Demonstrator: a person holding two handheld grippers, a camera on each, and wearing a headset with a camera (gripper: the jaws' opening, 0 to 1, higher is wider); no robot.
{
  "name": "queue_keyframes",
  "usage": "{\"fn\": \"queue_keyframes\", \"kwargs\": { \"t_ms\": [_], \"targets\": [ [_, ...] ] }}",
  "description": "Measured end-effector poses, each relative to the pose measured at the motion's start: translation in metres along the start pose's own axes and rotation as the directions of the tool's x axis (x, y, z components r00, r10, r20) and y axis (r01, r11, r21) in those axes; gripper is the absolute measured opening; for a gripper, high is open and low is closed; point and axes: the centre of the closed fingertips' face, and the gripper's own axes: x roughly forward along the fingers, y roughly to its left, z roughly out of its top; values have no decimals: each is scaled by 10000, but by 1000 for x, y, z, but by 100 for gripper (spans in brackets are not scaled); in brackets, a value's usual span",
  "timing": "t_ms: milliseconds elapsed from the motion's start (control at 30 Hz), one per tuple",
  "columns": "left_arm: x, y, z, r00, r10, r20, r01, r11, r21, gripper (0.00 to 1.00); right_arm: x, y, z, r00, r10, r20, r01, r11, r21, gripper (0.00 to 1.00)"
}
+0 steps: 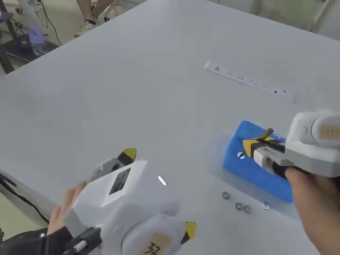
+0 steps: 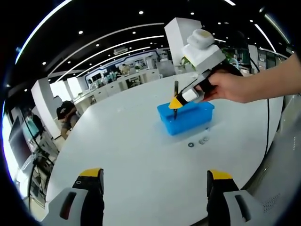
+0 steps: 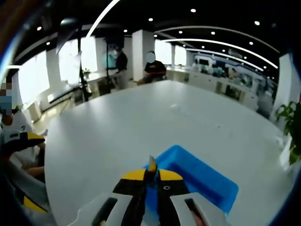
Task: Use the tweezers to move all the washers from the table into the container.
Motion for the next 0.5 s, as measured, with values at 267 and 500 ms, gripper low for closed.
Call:
{"fn": "queue_keyframes", "kwargs": {
  "t_ms": [267, 500],
  "targets": [
    [1, -3, -1, 10000, -84, -50, 84, 9999, 107, 93, 9, -5, -2, 10000, -95, -9, 95, 9999, 92, 4],
    [1, -2, 0, 10000, -54, -40, 54, 10000, 63, 93, 16, -4, -10, 9998, -93, -174, 95, 9998, 157, 4]
  ]
}}
